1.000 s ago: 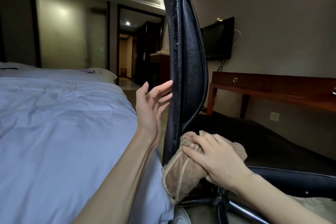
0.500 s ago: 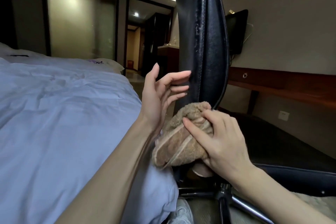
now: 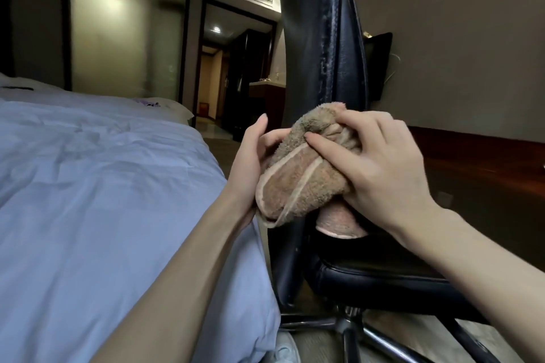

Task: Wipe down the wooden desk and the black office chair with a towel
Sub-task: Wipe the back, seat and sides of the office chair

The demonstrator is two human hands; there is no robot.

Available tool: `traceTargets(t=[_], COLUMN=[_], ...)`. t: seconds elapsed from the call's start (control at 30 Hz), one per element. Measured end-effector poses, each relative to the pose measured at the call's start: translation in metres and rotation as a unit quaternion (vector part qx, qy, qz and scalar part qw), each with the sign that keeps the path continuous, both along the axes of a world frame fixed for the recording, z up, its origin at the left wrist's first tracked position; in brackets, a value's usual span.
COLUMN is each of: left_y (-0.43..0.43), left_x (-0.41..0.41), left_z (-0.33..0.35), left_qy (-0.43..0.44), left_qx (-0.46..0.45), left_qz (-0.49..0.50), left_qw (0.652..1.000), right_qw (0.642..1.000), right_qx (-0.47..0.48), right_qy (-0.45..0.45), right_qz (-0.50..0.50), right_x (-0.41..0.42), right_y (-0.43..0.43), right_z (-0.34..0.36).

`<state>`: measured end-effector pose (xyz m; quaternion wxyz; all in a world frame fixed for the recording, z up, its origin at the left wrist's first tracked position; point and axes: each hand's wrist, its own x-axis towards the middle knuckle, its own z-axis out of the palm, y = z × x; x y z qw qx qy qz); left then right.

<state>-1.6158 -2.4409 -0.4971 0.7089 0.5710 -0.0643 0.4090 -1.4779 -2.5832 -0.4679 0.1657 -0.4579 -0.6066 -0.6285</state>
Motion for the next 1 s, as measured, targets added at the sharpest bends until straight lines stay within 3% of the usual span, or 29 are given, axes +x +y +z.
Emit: traceTargets(t=[0.07,0.17,0.27,0.37,0.43,0.53,0.67,0.73,0.87,0.93,1.0], left_y=[0.003,0.007,0.009,0.011,0.012,0.015,0.014,0.014,0.021,0.024,0.026], left_x=[-0.003,-0.003,-0.002,-0.002,0.000,0.003,0.005,0.005,0.004,0.003,0.001], left_z=[0.004,0.003,-0.001,-0.006,-0.009,-0.009,-0.008,-0.007,-0.008,0.016,0.048], left_qy=[0.023,0.045,0.044,0.037,0.037,0.025,0.007,0.005,0.024,0.016,-0.005], left_qx=[0.022,0.080,0.088,0.084,0.072,0.035,-0.030,-0.045,0.026,0.024,0.011], left_qz=[0.021,0.108,0.120,0.113,0.103,0.088,0.003,-0.021,0.101,0.138,0.163], left_qw=[0.999,0.990,0.988,0.989,0.991,0.995,1.000,0.999,0.994,0.990,0.987], right_qw=[1.000,0.991,0.963,0.945,0.950,0.983,0.999,0.999,0.955,0.971,0.992], right_qx=[-0.015,-0.118,-0.246,-0.293,-0.280,-0.151,-0.019,-0.048,-0.254,-0.205,-0.090], right_qy=[-0.016,-0.067,-0.112,-0.148,-0.136,-0.072,0.018,0.007,-0.151,-0.122,-0.064], right_qz=[-0.006,-0.007,-0.010,-0.002,0.032,0.074,0.022,0.015,-0.015,0.021,0.068], right_x=[-0.006,-0.015,-0.014,-0.007,-0.002,0.012,0.010,-0.003,-0.011,-0.007,-0.009], right_y=[0.007,0.004,-0.003,-0.007,-0.012,-0.014,0.000,0.007,-0.001,-0.007,-0.009], right_z=[-0.018,-0.088,-0.158,-0.164,-0.138,-0.073,-0.006,-0.016,-0.043,-0.007,0.040])
